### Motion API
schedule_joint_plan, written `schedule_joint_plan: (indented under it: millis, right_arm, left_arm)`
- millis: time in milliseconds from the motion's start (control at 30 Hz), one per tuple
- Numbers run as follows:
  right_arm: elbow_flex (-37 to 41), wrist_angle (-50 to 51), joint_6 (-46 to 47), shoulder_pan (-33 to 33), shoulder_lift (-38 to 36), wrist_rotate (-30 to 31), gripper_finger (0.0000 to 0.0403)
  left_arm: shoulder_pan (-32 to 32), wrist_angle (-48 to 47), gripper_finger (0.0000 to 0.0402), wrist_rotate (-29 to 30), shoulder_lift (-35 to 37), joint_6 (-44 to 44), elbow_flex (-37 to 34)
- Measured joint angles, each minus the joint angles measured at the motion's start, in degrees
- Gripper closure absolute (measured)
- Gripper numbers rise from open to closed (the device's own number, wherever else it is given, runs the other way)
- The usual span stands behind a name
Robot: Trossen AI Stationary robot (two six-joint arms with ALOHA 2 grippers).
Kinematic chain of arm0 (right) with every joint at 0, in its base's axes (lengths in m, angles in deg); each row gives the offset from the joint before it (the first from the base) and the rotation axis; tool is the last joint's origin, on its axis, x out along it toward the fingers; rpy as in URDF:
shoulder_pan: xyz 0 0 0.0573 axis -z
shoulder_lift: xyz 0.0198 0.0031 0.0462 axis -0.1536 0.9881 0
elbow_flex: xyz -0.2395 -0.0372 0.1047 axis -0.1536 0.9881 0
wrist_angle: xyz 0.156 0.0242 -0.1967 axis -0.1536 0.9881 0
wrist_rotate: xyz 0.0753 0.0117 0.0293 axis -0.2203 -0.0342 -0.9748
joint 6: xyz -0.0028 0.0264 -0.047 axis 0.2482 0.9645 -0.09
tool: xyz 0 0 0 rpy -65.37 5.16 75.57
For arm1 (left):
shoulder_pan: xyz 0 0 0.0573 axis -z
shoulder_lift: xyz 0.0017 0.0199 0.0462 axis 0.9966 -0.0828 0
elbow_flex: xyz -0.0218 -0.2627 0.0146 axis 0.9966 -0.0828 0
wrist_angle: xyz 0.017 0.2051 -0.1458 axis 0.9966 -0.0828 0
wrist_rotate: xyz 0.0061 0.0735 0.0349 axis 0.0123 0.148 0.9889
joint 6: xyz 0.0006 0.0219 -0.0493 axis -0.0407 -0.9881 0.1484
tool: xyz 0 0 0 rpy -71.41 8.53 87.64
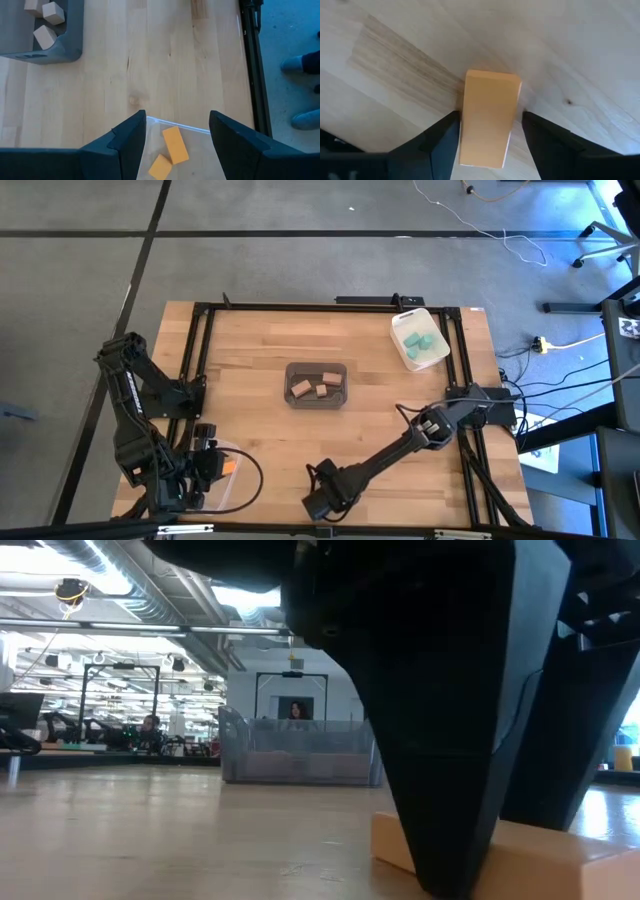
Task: Sort & place blocks by color
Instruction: Put the yellow block into the transparent bin
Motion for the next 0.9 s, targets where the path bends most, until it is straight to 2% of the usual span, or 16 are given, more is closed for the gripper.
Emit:
schedule_joint_plan:
  millis: [333,900]
  right_arm:
    - [0.37,-0.55,0.07,1.15,-0.03,-1.21,0.0181]
    - [0.46,-0.96,1.52,0.86,0.10,2.64,0.0181]
  left_arm:
    - [-0.02,0.00,0.0193,0.00,0.00,-0.02,0.00]
    - [0.00,0.02,0.0193,0.00,0.00,-0.04,0.00]
